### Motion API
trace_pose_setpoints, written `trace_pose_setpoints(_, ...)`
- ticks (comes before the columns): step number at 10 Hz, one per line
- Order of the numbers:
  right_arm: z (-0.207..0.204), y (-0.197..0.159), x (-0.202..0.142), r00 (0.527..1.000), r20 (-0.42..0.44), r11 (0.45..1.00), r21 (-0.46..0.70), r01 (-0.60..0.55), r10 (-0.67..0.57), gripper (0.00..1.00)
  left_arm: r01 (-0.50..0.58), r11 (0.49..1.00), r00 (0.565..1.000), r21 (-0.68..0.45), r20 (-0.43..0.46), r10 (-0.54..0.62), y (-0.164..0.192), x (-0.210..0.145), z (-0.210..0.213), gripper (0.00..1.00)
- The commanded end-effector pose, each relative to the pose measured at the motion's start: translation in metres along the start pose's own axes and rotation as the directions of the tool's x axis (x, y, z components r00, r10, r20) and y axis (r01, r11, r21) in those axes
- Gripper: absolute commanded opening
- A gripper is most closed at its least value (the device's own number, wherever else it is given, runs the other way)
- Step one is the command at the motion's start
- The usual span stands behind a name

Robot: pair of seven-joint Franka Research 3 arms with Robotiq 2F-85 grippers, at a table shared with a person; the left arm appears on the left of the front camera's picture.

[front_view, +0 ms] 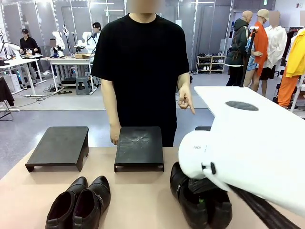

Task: Place the shoes on the stand as instructed by the person.
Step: Pick up one pair of Shoes and place it on the Shoes Stand indicated by the person.

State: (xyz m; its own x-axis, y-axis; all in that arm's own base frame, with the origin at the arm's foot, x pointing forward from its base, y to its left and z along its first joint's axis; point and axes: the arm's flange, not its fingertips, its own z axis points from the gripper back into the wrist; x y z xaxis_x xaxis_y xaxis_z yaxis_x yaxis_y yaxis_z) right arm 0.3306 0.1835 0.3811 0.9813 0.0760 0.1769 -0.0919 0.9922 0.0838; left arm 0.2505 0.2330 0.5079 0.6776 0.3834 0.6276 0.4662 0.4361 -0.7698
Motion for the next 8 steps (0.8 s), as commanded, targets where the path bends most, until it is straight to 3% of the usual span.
trace_pose_setpoints(1,0.055,-0.017,-0.009,0.996,0.080,0.999,0.024,-0.030,0.028,0.00,0.015,1.000,1.000,-0.011,-0.002,-0.015,0.000,0.002,0.001,1.00)
trace_pose_setpoints(4,0.118,-0.053,0.001,0.988,0.150,0.996,0.070,-0.051,0.040,0.00,0.015,1.000,1.000,-0.011,-0.002,-0.015,0.000,0.002,0.001,1.00)
trace_pose_setpoints(8,0.129,-0.074,0.000,0.985,0.170,0.993,0.107,-0.055,0.036,0.00,0.015,1.000,1.000,-0.011,-0.002,-0.015,0.000,0.002,0.001,1.00)
